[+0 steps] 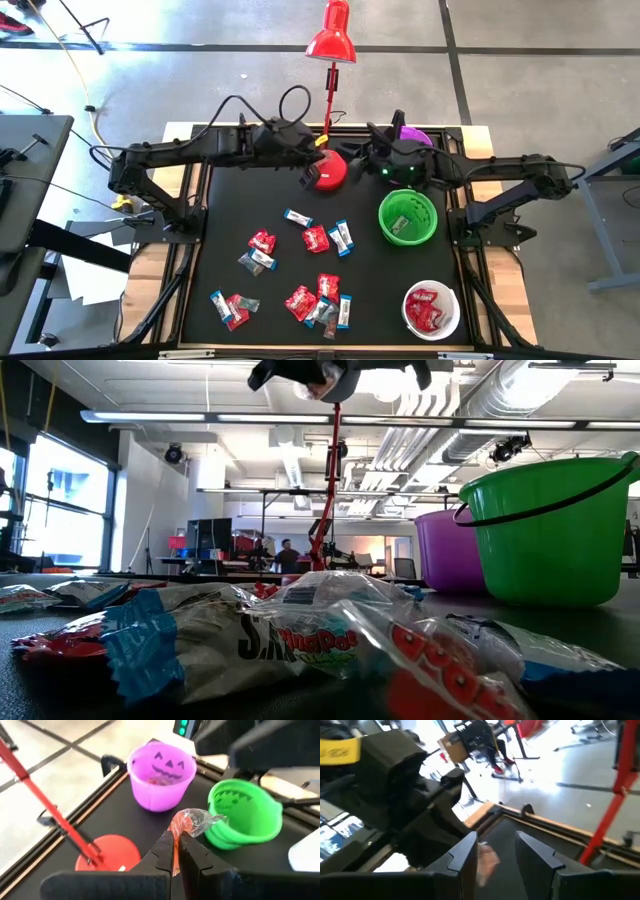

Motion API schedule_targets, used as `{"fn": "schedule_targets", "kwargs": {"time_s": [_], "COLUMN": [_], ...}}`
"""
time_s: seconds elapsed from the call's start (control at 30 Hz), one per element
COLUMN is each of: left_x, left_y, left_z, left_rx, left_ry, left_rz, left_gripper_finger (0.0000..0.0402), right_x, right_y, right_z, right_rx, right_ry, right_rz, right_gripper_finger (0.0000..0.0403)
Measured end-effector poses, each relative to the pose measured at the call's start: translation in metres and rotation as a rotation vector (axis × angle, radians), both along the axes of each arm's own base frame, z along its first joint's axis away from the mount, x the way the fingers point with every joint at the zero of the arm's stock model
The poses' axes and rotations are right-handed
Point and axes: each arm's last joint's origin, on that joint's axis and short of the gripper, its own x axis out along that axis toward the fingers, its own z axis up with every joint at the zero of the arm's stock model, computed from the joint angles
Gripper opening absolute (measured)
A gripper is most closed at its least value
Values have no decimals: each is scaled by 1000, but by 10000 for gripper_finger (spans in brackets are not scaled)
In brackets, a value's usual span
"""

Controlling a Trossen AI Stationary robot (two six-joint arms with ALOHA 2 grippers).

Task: Organize candy in baskets
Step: Put the orange gummy into the violet bucket

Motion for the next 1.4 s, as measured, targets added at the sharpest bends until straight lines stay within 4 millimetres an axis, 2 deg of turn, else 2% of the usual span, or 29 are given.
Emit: {"fn": "schedule_targets", "kwargs": {"time_s": [0.47,0.97,1.13,1.4], "left_x": [3,6,6,6], "left_y": [12,6,5,4], "left_z": [9,12,12,12], "left_rx": [27,12,12,21], "left_ry": [-99,-136,-137,-132], "left_rz": [23,-43,-46,-46], "left_gripper_finger": [3,3,3,3], "right_x": [6,16,16,16], "right_y": [1,0,0,0], "right_z": [-1,-8,-8,-8], "right_rx": [-21,-26,-33,-34], "right_ry": [-13,-12,-13,-12], "right_rz": [13,2,-2,-8], "right_gripper_finger": [172,171,135,30]}}
